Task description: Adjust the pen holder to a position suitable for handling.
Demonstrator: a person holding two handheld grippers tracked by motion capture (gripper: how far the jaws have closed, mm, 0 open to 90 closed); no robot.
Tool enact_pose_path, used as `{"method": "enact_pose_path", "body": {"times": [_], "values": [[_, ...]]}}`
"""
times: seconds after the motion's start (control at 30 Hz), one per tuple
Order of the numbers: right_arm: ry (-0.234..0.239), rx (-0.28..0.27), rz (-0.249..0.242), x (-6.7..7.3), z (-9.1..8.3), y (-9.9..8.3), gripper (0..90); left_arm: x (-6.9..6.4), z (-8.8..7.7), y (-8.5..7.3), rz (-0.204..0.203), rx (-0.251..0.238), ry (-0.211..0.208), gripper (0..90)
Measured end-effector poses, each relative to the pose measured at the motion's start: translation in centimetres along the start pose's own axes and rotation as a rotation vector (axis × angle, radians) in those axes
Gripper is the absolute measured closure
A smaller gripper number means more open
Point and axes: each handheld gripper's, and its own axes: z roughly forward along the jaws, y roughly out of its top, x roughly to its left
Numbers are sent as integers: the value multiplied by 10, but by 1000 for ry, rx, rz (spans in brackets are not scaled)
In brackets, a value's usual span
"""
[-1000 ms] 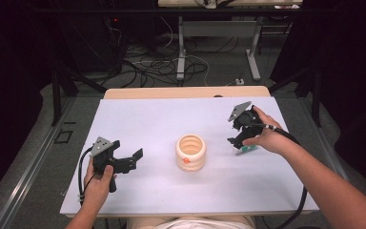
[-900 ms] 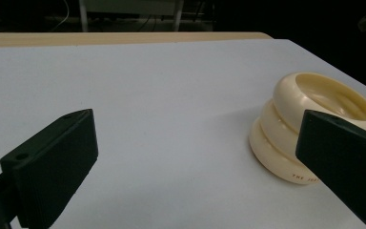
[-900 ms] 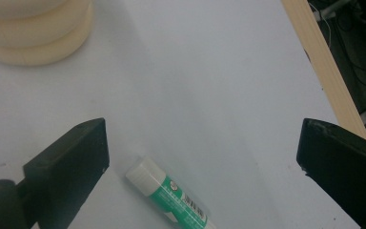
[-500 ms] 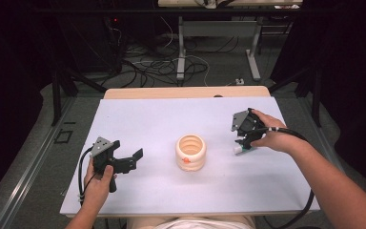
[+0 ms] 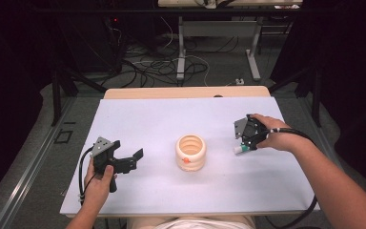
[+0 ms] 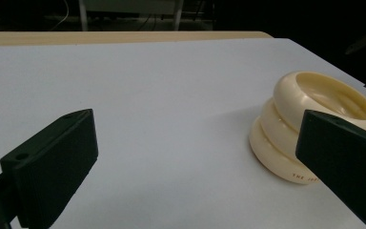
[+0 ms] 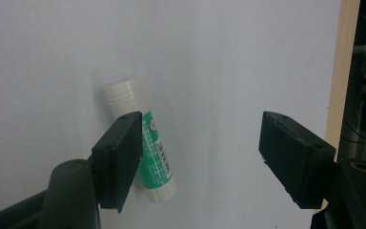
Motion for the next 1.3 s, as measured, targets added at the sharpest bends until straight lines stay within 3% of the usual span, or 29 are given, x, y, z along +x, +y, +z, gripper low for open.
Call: {"method": "enact_pose_path", "body": {"times": [0.07, 0.47, 0.73, 0.8, 0.87, 0.9, 1.0, 1.03, 1.1, 1.2, 1.3], "values": [[10, 9, -26, -1, 1, 1, 322, 0, 0, 0, -1, 2, 0, 3], [57, 37, -56, 5, 15, 2, 383, 0, 1, 0, 0, 4, 0, 3], [72, 67, -48, 8, 19, -2, 408, 0, 1, -1, 1, 4, 1, 4], [25, -10, -34, 12, 26, -6, 414, 0, 1, -1, 2, 5, 1, 4], [42, 19, -40, 12, 24, -5, 419, 0, 1, -1, 2, 5, 1, 4], [87, 92, -65, 9, 20, -3, 428, 0, 1, -1, 2, 5, 1, 4], [86, 84, -69, 9, 21, -4, 445, 0, 1, -1, 3, 5, 1, 4], [62, 38, -67, 10, 25, -6, 452, 0, 1, -1, 3, 6, 1, 4], [53, 24, -69, 11, 26, -7, 455, 0, 1, -1, 4, 6, 1, 4], [98, 95, -81, 9, 23, -5, 463, 0, 1, -1, 2, 5, 1, 3], [94, 81, -101, 11, 27, -7, 472, 0, 2, -1, 2, 4, 0, 4]]}}
